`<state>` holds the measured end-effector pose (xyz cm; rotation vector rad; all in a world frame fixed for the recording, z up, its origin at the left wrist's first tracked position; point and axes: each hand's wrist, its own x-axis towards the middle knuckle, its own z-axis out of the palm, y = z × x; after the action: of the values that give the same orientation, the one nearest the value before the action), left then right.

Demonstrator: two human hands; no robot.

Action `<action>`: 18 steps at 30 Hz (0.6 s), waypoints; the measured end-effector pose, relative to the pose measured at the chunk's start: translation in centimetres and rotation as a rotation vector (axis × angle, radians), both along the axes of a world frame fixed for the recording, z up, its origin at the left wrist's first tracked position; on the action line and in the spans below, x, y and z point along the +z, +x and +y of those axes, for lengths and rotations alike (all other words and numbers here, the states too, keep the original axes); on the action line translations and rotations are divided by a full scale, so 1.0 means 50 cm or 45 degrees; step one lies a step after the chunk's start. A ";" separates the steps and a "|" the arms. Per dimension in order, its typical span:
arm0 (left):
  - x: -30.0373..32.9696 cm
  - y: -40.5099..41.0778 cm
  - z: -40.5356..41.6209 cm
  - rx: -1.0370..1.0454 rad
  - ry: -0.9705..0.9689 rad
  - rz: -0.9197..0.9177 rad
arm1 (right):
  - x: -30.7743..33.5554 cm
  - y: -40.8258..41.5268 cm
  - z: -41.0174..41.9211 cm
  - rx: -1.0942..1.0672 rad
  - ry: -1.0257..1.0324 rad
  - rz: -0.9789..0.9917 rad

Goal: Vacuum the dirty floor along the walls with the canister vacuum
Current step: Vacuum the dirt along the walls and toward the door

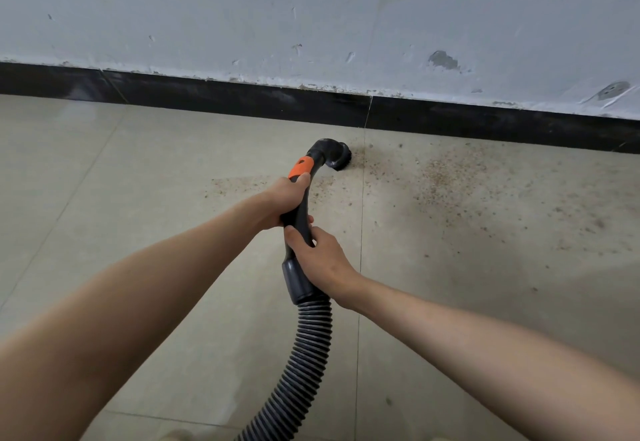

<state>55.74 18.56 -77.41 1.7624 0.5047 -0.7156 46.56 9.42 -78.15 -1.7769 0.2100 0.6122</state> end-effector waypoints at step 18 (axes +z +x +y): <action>0.000 -0.005 0.175 0.519 0.101 -0.097 | -0.014 0.074 0.129 0.352 0.081 0.057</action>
<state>55.49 27.32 -77.39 1.6802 0.8197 -0.3444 50.27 15.87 -78.83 -1.7454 -0.0258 0.8471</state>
